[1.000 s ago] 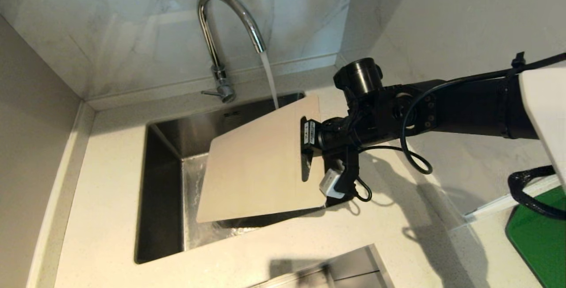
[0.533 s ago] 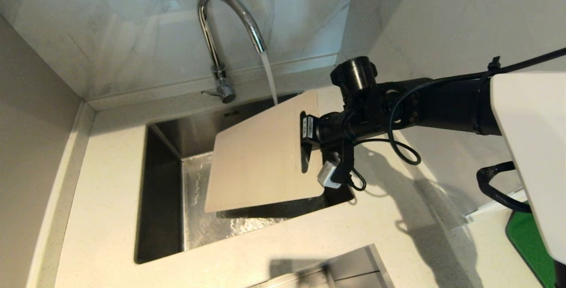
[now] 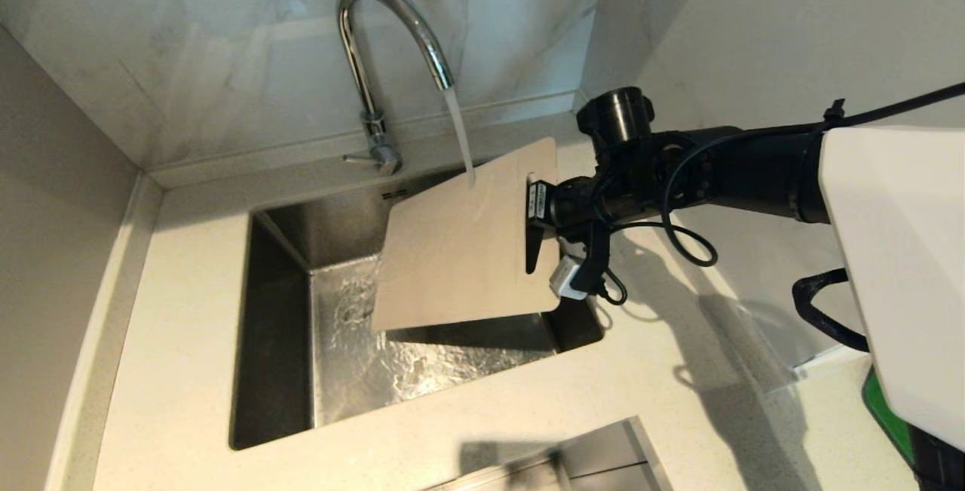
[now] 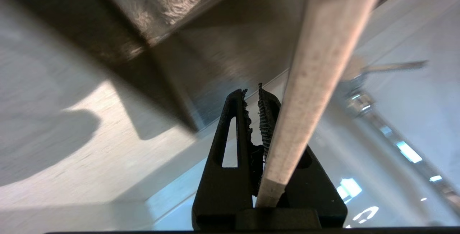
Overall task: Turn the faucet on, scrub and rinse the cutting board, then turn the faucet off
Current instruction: Scrub the cutting board underwater
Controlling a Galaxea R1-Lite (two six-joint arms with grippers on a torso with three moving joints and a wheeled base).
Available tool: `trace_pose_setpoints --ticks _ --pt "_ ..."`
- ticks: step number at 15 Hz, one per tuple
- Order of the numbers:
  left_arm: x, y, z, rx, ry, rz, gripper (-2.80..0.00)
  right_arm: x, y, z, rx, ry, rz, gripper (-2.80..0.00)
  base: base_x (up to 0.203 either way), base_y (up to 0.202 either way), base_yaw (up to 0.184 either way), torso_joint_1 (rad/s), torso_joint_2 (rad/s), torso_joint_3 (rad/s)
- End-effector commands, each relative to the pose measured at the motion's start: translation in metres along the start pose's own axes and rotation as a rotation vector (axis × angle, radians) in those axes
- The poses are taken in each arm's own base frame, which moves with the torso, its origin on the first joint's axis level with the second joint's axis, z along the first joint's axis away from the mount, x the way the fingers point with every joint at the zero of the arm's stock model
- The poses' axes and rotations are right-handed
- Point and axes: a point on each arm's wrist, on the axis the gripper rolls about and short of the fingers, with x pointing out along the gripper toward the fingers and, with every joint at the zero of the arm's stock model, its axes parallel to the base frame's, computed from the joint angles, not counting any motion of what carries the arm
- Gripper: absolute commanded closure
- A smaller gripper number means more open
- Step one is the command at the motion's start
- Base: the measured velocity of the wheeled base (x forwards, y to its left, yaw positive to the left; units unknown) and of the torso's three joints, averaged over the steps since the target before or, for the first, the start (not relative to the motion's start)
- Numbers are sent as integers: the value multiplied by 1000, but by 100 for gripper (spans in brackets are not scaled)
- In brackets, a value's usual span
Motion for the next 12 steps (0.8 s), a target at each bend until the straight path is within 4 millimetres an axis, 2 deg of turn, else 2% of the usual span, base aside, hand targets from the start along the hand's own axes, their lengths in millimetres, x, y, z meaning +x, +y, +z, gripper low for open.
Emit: trace_pose_setpoints --ticks 1,3,12 --pt "0 0 -1 -1 2 0 0 -5 10 -6 -4 17 17 0 0 0 0 0 0 0" --pt "0 0 -1 -1 3 0 0 -9 16 -10 2 34 26 0 0 0 0 0 0 0" --pt "0 0 -1 -1 4 0 0 -13 15 -14 -4 63 14 0 0 0 0 0 0 0"
